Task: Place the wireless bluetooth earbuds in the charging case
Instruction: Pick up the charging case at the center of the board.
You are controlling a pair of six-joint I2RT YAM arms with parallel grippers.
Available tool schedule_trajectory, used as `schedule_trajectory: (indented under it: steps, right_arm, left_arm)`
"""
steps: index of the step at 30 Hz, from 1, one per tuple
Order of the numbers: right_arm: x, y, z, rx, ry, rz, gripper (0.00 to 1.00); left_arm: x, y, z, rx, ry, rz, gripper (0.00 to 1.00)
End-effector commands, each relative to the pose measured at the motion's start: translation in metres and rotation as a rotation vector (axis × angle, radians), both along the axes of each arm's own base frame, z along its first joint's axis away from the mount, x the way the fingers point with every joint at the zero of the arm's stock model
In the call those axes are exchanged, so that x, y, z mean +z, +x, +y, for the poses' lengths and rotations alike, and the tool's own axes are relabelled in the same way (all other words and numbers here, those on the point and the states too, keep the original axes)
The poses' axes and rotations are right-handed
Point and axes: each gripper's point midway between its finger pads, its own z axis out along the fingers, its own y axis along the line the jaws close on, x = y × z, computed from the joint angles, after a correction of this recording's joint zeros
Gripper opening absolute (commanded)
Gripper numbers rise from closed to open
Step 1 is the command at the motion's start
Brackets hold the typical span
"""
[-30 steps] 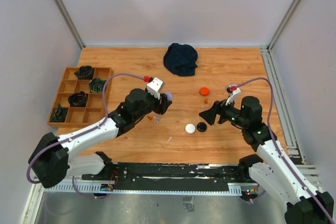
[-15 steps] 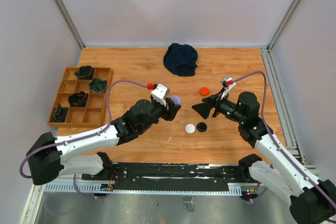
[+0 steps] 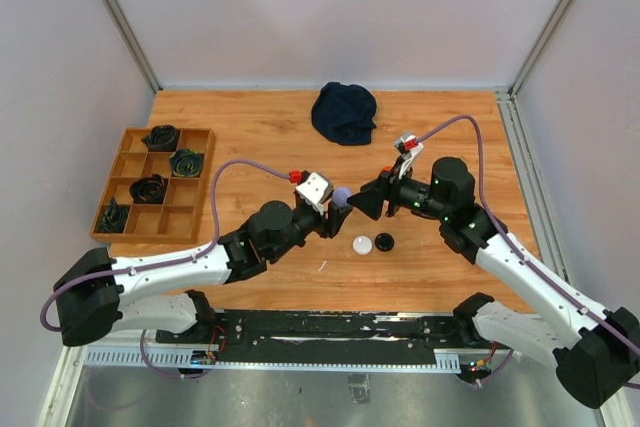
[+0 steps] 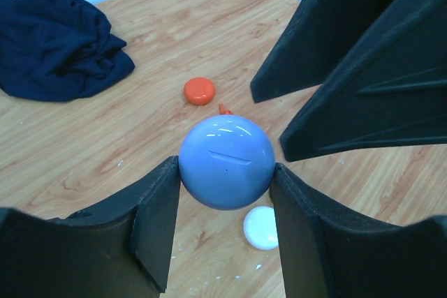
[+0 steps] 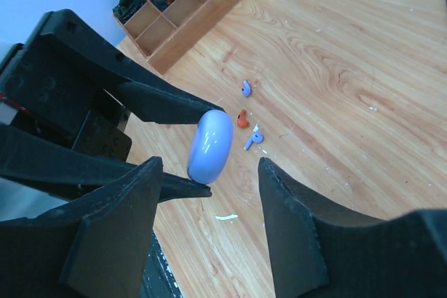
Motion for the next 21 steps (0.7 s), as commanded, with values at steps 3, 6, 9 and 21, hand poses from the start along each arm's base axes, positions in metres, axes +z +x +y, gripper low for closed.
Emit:
schedule_trajectory:
  steps: [3,6,9,21]
  right_arm:
    - [0.007,-0.003,0.013,0.034,0.005,0.032,0.55]
    - [0.007,-0.003,0.017,0.046,0.011,0.039,0.51]
    - [0.006,-0.004,0.021,0.059,0.008,0.048,0.47]
    - [-0.007,-0.009,0.026,0.087,-0.018,0.094,0.36]
  left_arm:
    - [0.018,-0.009,-0.005,-0.046,-0.046,-0.078,0.45]
    - [0.017,-0.010,-0.006,-0.051,-0.044,-0.082,0.46]
    - [0.017,-0.010,-0.005,-0.048,-0.046,-0.085,0.46]
    - [0.022,-0.013,-0.004,-0.064,-0.072,-0.096,0.48]
